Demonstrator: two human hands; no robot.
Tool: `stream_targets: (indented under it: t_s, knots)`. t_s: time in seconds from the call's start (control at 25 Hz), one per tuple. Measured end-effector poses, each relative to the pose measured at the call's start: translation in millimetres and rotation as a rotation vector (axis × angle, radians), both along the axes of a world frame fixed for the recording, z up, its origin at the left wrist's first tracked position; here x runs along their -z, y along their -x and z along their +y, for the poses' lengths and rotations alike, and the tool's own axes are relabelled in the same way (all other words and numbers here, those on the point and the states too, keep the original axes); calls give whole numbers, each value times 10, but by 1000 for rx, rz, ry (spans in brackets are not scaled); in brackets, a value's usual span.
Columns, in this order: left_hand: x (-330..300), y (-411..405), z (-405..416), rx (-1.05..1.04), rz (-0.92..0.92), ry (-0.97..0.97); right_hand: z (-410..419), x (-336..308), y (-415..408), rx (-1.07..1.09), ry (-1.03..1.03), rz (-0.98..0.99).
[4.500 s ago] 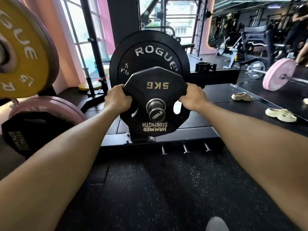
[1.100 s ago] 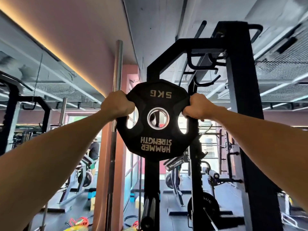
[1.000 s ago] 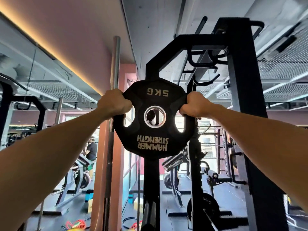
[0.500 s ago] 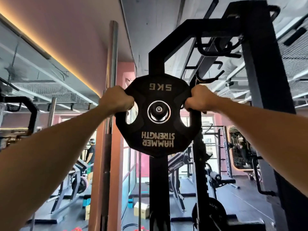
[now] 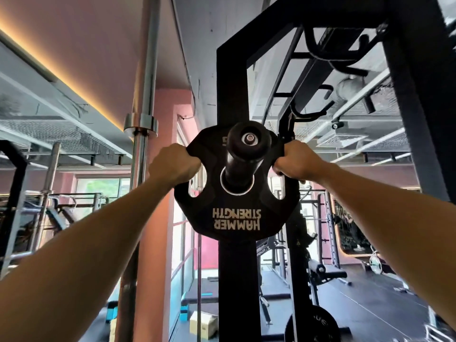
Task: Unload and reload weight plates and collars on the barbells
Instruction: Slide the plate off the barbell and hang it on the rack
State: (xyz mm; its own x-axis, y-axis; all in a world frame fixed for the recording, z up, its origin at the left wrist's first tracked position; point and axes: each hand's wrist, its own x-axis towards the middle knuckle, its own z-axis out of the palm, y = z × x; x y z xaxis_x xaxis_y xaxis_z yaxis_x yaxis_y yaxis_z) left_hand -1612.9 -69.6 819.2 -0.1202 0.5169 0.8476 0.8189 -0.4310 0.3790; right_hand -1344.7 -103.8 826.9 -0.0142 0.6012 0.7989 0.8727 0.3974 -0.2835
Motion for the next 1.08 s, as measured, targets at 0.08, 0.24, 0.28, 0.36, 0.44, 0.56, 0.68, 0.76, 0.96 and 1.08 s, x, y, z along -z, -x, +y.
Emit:
stream_targets:
  t_s: [0.08, 0.24, 0.28, 0.36, 0.44, 0.56, 0.68, 0.76, 0.96, 1.08]
  knots:
    - [-24, -26, 171, 15, -16, -9, 170, -25, -26, 2, -30, -21]
    - [-24, -11, 208, 38, -40, -10, 242, -26, -26, 19, -68, -19]
    - [14, -14, 200, 40, -32, -3, 237, 10, -16, 48, -68, -15]
    - [78, -15, 171, 19, -28, 4, 234, 84, 24, 131, -75, 3]
    - [140, -5, 135, -7, -40, -2, 189, 153, 72, 194, -84, 34]
    - [343, 16, 84, -38, -34, 6, 100, 305, 74, 226, -61, 85]
    - [762, 12, -34, 115, -57, 31, -26, 710, 94, 199, 29, 122]
    - [1016, 25, -142, 240, -100, 93, -169, 1039, 114, 99, 133, 170]
    - [1822, 96, -339, 245, 213, 374, -433, 1704, -10, 82, 475, -64]
    - [2065, 61, -464, 333, 271, 514, -583, 1872, -81, 53, 550, -78]
